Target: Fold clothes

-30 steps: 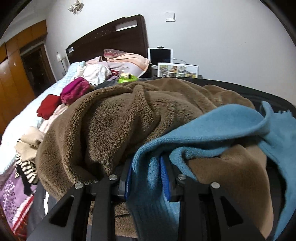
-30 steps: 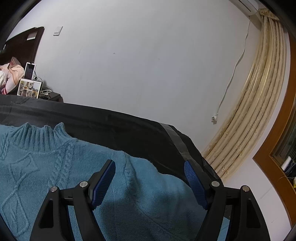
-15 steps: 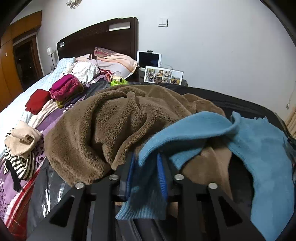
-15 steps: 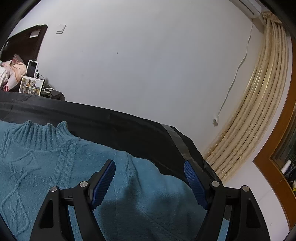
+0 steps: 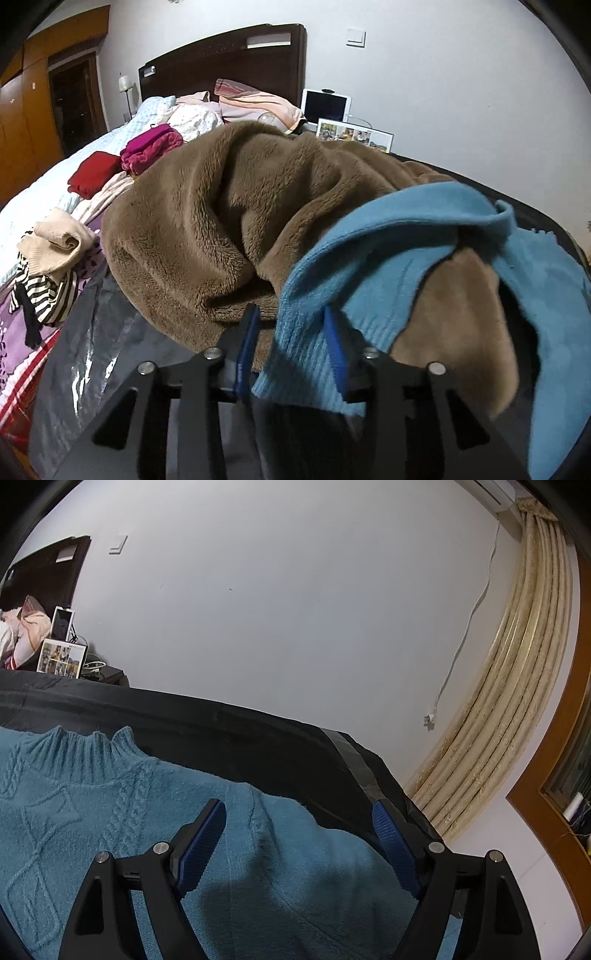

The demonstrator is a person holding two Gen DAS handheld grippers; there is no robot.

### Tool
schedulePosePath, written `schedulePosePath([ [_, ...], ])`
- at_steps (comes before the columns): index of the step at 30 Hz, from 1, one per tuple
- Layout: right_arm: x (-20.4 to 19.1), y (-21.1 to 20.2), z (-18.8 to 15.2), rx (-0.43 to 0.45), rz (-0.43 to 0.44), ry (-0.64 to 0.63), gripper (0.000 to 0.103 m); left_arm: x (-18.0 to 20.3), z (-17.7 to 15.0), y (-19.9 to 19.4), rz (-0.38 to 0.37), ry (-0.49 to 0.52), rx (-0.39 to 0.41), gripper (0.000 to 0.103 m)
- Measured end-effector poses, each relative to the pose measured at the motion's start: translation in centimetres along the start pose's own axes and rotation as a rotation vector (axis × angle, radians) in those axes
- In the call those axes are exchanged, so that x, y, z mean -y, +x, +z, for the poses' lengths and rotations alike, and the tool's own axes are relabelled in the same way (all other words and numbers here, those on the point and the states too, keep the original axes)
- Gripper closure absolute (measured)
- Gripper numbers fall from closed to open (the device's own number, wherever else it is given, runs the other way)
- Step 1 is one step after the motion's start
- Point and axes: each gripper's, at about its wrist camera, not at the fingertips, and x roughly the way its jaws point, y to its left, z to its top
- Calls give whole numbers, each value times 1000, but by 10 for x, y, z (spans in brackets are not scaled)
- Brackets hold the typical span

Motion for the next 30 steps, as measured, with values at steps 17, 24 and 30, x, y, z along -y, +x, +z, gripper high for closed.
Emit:
schedulePosePath([
  [17,-7,-3,1,18,2,-31,20,-10,0,-3,-197,-75,-2,89],
  [24,-8,-2,1,22,2,-34,20,-5,18,-82,-224,-28,141,91],
  [30,-9,-3,1,30,-2,-40,20,0,47,-146,-170,36,257,91],
])
